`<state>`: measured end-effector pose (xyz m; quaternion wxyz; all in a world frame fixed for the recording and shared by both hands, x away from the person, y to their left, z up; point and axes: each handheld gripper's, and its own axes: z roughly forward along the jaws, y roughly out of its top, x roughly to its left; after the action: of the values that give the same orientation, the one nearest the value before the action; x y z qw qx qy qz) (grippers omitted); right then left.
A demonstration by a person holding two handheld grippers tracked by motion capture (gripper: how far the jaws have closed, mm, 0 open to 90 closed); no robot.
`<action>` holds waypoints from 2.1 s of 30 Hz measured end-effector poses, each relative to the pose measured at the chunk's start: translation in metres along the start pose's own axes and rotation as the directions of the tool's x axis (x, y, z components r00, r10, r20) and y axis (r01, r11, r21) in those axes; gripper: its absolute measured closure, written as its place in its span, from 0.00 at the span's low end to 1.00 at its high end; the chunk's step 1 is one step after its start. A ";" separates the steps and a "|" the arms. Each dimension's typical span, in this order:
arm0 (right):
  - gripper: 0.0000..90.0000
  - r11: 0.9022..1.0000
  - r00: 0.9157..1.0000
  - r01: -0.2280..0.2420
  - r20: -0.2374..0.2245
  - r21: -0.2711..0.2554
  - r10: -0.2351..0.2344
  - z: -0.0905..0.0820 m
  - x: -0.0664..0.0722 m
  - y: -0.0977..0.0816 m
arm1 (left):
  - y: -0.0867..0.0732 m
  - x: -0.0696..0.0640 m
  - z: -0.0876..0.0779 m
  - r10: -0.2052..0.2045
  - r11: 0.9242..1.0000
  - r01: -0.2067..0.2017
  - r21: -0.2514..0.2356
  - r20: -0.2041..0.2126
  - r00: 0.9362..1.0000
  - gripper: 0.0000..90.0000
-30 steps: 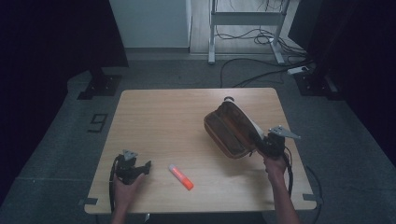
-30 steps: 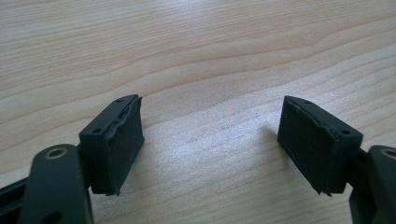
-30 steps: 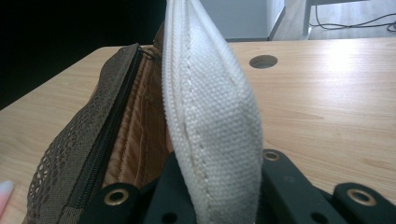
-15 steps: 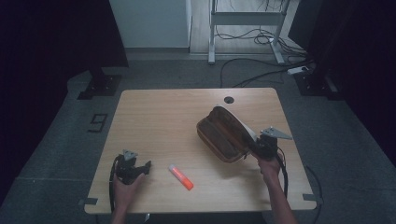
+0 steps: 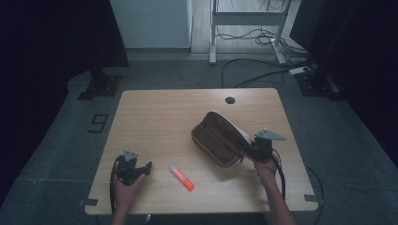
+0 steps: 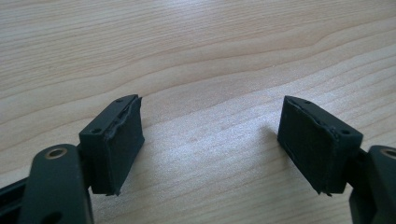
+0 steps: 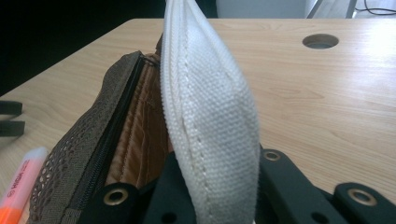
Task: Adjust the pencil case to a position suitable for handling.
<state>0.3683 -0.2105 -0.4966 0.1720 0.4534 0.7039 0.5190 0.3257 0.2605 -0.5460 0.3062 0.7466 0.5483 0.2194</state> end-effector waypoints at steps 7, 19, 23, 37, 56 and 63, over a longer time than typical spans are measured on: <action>0.92 0.999 0.998 0.039 -0.046 0.022 -0.038 0.007 0.005 -0.004 | 0.000 0.000 0.000 0.000 1.000 0.000 0.000 0.000 1.000 0.25; 0.91 0.996 0.996 0.052 -0.078 0.067 -0.047 0.021 0.000 -0.014 | 0.000 0.000 0.000 0.000 1.000 0.000 0.000 0.000 1.000 0.25; 0.89 0.995 0.995 0.067 -0.074 0.072 -0.062 0.021 -0.001 -0.015 | 0.000 0.000 0.000 0.000 1.000 0.000 0.000 0.000 1.000 0.25; 0.73 0.990 0.994 0.104 -0.026 0.097 -0.102 0.020 -0.005 -0.016 | 0.000 0.000 0.000 0.000 1.000 0.000 0.000 0.000 1.000 0.25; 0.35 0.991 0.987 0.134 0.096 -0.025 -0.131 -0.018 0.009 0.009 | 0.000 0.000 0.000 0.000 1.000 0.000 0.000 0.000 1.000 0.25; 0.35 0.987 0.988 0.147 0.058 -0.060 -0.144 -0.027 0.026 0.017 | 0.000 0.000 0.000 0.000 1.000 0.000 0.000 0.000 1.000 0.25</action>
<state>0.3432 -0.2040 -0.4647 0.2426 0.4087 0.7134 0.5150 0.3257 0.2604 -0.5461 0.3062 0.7466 0.5482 0.2197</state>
